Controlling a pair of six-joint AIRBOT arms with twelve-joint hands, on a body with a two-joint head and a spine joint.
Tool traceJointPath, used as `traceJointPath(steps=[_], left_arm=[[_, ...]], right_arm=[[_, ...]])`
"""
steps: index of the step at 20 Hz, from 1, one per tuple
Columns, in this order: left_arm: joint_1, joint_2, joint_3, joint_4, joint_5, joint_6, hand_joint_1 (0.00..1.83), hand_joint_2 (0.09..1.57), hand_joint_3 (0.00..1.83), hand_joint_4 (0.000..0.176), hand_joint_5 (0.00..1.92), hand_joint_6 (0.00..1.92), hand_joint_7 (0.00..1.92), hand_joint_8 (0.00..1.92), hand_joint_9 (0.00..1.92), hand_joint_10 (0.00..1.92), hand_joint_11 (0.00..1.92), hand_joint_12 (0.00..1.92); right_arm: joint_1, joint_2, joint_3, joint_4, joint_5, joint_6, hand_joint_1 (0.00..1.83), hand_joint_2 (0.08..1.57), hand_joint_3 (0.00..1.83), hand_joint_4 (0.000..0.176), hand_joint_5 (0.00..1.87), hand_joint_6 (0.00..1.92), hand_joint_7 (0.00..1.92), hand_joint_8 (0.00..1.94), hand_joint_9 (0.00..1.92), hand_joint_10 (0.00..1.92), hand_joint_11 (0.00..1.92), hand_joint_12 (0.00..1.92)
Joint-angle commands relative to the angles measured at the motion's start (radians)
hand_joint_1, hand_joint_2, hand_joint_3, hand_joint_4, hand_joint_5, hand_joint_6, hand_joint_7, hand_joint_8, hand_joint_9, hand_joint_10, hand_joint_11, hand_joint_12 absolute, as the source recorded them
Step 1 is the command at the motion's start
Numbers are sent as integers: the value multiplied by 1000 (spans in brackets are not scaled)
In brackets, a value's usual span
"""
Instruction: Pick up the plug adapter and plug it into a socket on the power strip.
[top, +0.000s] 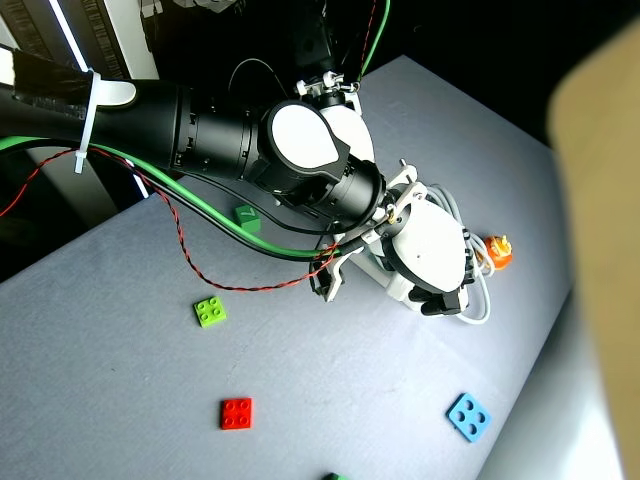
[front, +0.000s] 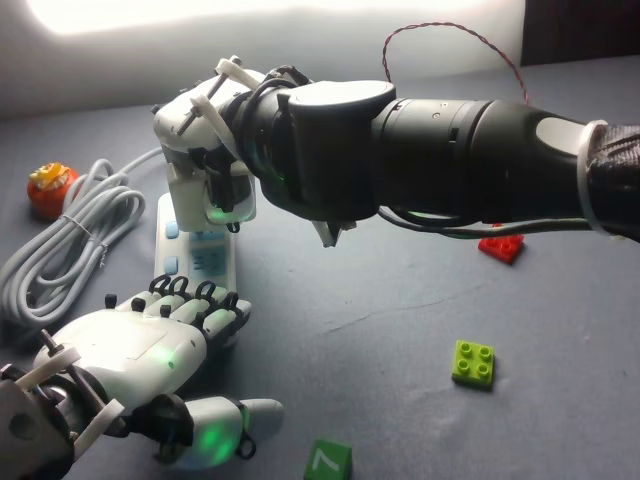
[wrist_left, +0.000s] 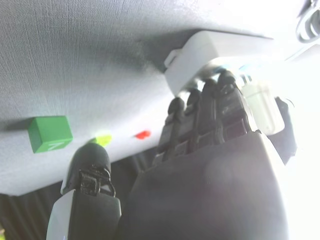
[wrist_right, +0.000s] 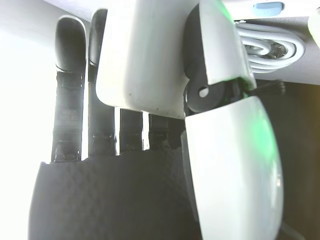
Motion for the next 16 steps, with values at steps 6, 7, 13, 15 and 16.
traceJointPath(steps=[6,7,13,15,16], left_arm=[[8,-27,0,-10,105,-6,0,1233,2,0,15,4,41,6,26,6,0,0],[8,-28,1,-10,105,-6,0,1234,2,0,13,4,40,5,24,5,0,0],[6,-31,3,-10,106,-7,0,1237,2,0,41,10,63,9,48,10,9,5],[6,-31,4,-10,107,-7,0,1233,0,0,37,7,71,10,57,13,16,9],[6,-31,4,-10,108,-7,0,1233,0,0,21,1,55,3,42,5,2,3]], right_arm=[[-27,-20,39,-14,65,65,1373,1115,0,0,915,1016,1045,959,855,1196,539,1329],[-32,-20,41,-14,62,74,1372,1119,1,0,905,1033,1032,975,851,1206,546,1326],[-51,-31,110,135,67,101,1376,1108,0,0,908,1036,1065,916,884,1156,569,1316],[-57,-42,110,135,67,57,1375,1108,1,0,909,1045,1055,916,890,1153,566,1321],[-58,-46,110,136,67,57,1375,1109,1,0,906,1049,1049,922,891,1154,562,1322]])
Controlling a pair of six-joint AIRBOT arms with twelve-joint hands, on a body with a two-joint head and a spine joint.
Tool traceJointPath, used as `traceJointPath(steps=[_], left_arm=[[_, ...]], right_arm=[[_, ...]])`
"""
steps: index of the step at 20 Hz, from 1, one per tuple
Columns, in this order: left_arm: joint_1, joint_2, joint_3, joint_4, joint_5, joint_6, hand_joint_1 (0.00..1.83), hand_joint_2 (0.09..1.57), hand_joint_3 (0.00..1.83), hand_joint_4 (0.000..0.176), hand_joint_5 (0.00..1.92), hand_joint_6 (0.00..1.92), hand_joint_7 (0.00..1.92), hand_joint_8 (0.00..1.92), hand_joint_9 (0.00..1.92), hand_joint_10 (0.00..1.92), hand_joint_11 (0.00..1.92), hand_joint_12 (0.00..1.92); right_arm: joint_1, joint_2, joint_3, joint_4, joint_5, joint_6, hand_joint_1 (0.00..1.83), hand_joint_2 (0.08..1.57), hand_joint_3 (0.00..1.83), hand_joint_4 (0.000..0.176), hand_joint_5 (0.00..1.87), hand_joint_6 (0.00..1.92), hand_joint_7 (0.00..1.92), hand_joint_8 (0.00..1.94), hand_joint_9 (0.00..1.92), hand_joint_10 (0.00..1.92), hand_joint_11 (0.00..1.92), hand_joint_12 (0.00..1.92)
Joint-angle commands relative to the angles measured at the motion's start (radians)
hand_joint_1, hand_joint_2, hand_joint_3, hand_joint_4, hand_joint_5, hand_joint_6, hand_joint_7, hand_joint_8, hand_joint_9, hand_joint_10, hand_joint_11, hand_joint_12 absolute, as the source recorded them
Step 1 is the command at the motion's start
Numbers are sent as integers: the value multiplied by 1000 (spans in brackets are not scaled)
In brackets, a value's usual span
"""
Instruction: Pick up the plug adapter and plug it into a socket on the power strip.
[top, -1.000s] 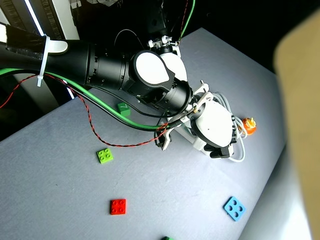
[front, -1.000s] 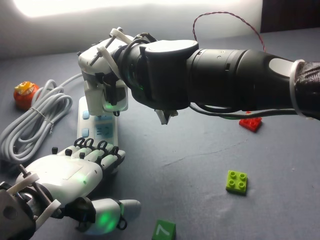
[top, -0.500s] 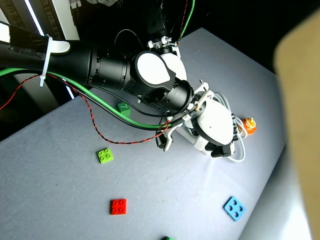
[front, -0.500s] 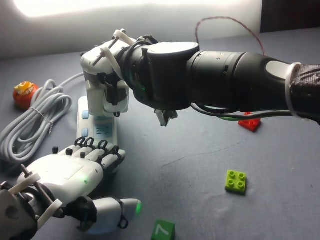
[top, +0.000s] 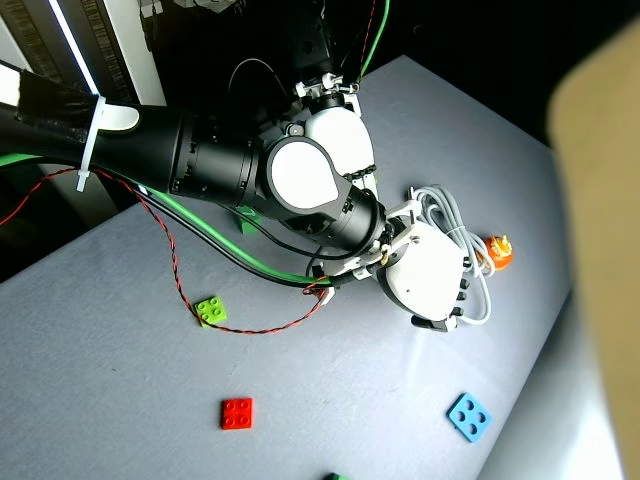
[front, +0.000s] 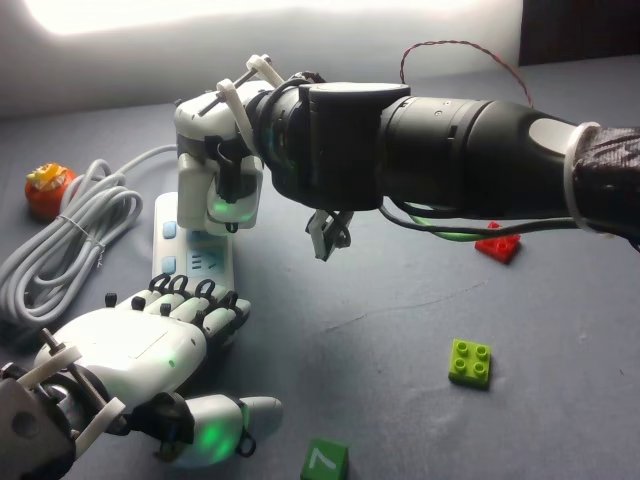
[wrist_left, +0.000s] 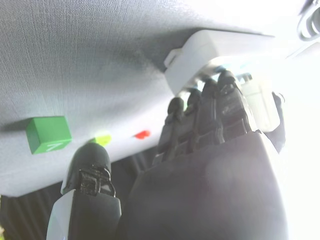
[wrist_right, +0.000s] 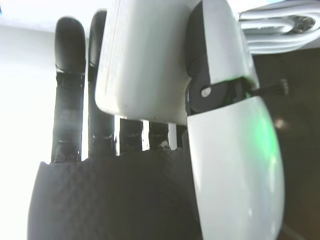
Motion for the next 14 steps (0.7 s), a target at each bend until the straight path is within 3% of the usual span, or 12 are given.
traceJointPath(steps=[1,14], left_arm=[[5,-26,-1,-10,112,-7,0,1237,2,0,21,1,52,2,36,3,0,0],[5,-26,-3,-10,115,-9,0,1231,0,0,23,1,50,1,44,1,3,8]], right_arm=[[-32,-17,1,-7,23,-11,1376,1106,0,0,910,1044,1056,907,899,1144,575,1314],[-8,-50,1,16,12,-84,1377,1105,0,0,905,1044,1069,887,898,1146,578,1304]])
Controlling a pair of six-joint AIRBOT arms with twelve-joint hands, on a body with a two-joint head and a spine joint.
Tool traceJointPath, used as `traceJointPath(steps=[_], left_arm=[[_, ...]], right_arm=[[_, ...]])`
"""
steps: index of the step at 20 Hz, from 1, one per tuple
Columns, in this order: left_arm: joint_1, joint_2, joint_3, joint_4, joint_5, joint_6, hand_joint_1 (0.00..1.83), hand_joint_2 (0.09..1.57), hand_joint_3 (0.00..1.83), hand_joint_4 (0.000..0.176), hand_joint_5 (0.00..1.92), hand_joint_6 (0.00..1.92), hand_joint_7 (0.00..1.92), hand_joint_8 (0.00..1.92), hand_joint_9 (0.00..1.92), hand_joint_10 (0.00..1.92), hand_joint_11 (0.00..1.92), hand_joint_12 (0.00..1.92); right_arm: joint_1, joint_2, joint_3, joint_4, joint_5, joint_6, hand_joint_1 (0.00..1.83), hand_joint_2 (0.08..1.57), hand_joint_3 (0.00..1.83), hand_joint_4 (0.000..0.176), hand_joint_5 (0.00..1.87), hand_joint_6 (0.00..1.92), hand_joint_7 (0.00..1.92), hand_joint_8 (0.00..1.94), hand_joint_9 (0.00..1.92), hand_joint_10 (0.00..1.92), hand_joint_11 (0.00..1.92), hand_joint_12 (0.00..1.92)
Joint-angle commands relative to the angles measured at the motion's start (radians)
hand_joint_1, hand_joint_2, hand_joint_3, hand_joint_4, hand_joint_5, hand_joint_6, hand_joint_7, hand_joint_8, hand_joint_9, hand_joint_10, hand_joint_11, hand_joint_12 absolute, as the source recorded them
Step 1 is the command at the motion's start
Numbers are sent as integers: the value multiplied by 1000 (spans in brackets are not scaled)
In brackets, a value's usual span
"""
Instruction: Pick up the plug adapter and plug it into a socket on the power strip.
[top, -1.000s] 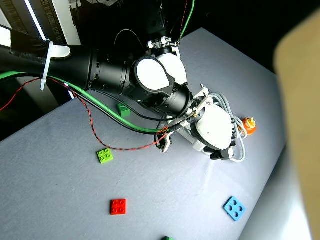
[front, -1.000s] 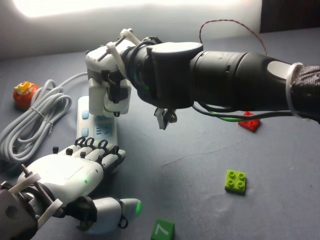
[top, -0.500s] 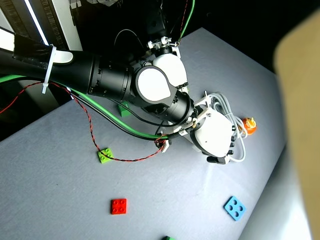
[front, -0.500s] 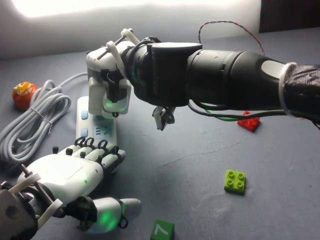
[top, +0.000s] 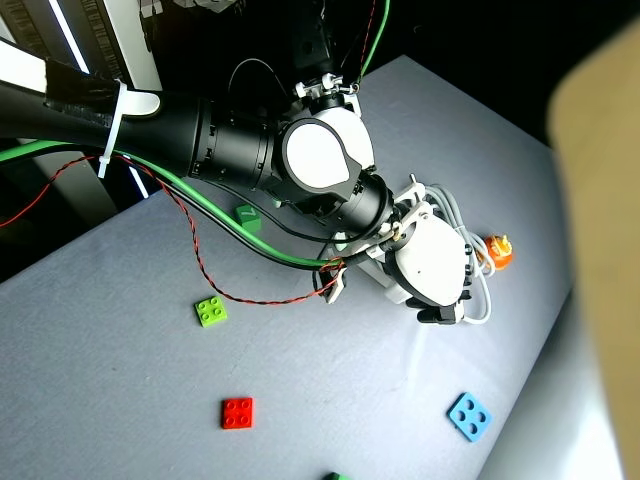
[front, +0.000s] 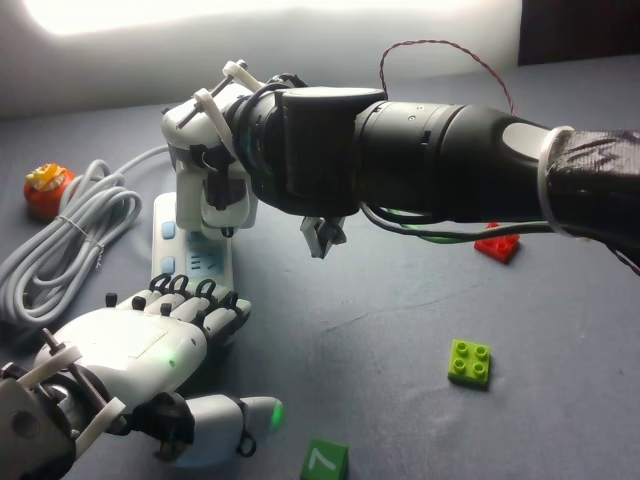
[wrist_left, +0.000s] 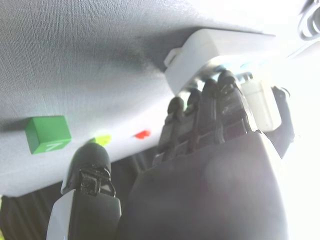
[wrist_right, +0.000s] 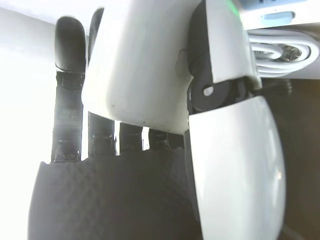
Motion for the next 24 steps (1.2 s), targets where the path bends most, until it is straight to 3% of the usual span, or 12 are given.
traceJointPath(steps=[1,6,11,16,17,18,19,20,22,24], left_arm=[[6,-26,-4,-11,114,-9,0,1231,0,0,25,2,53,3,45,2,4,9],[4,-26,-6,-11,114,-10,0,1234,0,0,22,4,55,4,45,4,7,6],[4,-26,-8,-11,114,-12,0,1231,0,0,4,0,38,0,30,0,0,1],[4,-25,-8,-11,114,-12,0,1236,2,0,29,10,57,8,44,7,6,3],[4,-25,-9,-11,114,-12,0,1231,0,0,25,8,57,8,50,9,15,7],[4,-25,-9,-11,114,-12,0,1231,0,0,43,13,73,12,63,13,25,12],[4,-25,-9,-10,114,-12,0,1231,0,0,33,8,62,6,50,7,10,6],[4,-25,-9,-10,114,-12,0,1235,1,0,23,3,54,2,43,3,2,3],[1,-25,-9,-10,114,-12,0,1234,1,0,13,0,45,0,36,0,0,0],[-1,-25,-9,-10,114,-12,0,1238,3,0,24,5,56,4,46,4,4,2]], right_arm=[[-24,-12,-5,7,58,0,1377,1106,0,0,900,1048,1071,886,899,1145,579,1304],[-26,-6,-5,7,65,-6,1374,1113,1,0,899,1047,1041,944,881,1171,564,1296],[-21,-7,-5,7,65,-8,1377,1101,0,0,932,1009,1071,877,900,1146,574,1277],[-26,3,-11,7,68,-16,1368,1127,1,0,892,1087,1010,967,838,1223,535,1321],[-26,6,-12,7,69,-20,1222,1161,5,0,849,1192,923,1079,740,855,424,1359],[-26,8,-12,7,69,-20,1141,1179,1,0,837,1191,840,547,726,588,327,1362],[-25,12,-13,7,72,-20,1119,1128,0,0,738,593,857,293,735,448,276,1361],[-25,15,-13,7,76,-18,1126,1096,0,0,791,284,910,133,784,329,281,1324],[-25,29,-16,7,97,6,1110,1090,0,0,850,65,949,21,822,179,245,1355],[-24,36,-21,7,104,5,1097,1094,2,0,821,34,914,4,793,149,219,1348]])
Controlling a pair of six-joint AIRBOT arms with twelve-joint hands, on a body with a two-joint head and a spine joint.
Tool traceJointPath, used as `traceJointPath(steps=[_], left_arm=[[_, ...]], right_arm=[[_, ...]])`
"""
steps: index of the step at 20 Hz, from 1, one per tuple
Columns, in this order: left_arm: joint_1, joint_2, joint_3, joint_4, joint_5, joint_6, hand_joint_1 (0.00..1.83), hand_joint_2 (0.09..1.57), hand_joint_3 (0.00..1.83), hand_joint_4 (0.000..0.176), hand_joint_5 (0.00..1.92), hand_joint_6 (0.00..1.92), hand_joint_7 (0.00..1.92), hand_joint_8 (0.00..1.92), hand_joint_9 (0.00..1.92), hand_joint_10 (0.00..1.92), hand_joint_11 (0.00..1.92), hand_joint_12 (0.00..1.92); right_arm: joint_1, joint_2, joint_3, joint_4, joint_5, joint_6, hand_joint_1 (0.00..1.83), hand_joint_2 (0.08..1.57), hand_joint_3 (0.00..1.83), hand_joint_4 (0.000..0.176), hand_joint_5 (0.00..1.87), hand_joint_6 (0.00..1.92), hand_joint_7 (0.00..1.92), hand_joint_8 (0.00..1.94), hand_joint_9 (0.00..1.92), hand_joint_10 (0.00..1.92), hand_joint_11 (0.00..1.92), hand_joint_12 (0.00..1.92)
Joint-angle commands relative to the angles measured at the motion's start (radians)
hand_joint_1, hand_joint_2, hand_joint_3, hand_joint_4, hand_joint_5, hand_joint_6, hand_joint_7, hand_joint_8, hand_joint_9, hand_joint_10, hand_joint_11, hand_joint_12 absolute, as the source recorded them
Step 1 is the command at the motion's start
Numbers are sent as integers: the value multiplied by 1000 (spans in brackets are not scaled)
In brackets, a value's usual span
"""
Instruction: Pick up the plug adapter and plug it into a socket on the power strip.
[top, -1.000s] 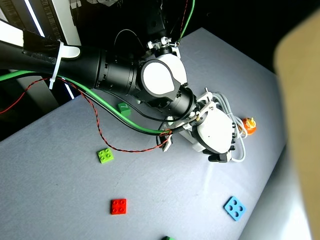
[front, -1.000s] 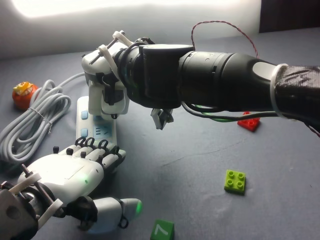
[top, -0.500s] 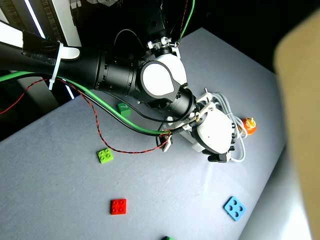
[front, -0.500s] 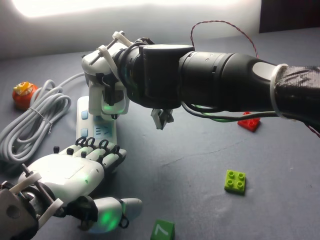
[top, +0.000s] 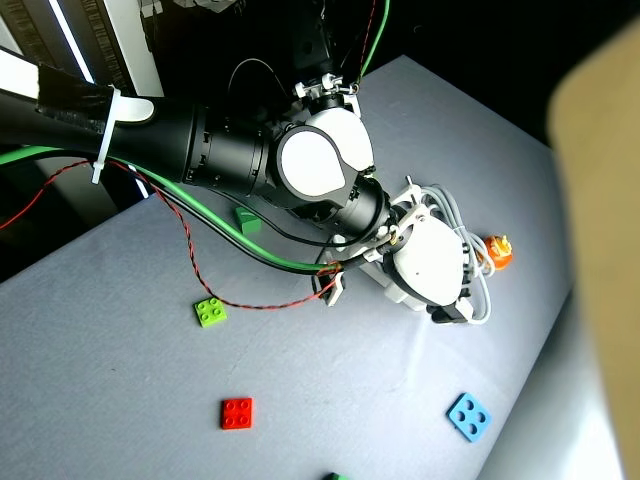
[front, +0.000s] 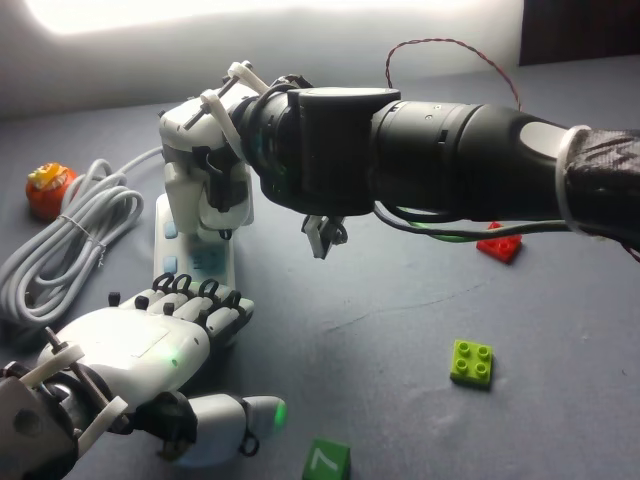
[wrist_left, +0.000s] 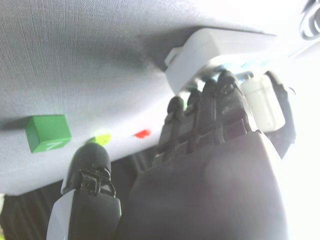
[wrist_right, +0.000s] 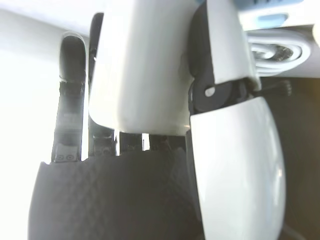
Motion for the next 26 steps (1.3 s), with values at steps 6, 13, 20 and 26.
traceJointPath(steps=[6,13,20,26], left_arm=[[-15,-24,-6,-10,114,-8,0,1229,0,0,42,9,71,7,59,7,16,9],[-56,-9,0,-10,140,-3,0,1228,0,0,44,6,73,4,56,4,15,11],[-111,25,19,-10,191,15,0,1228,0,0,22,0,53,2,40,4,4,2],[-136,56,29,-10,238,23,0,1231,0,0,35,12,67,12,54,11,13,7]], right_arm=[[-13,22,-19,0,29,3,1019,1036,0,0,594,0,636,0,565,10,0,1321],[-10,65,-61,-1,28,-2,918,974,0,0,407,0,434,0,409,0,0,1025],[25,112,-95,-1,40,7,874,943,0,0,326,0,351,0,337,0,0,904],[79,186,-169,-1,24,-1,853,953,0,0,309,1,344,4,325,2,0,855]])
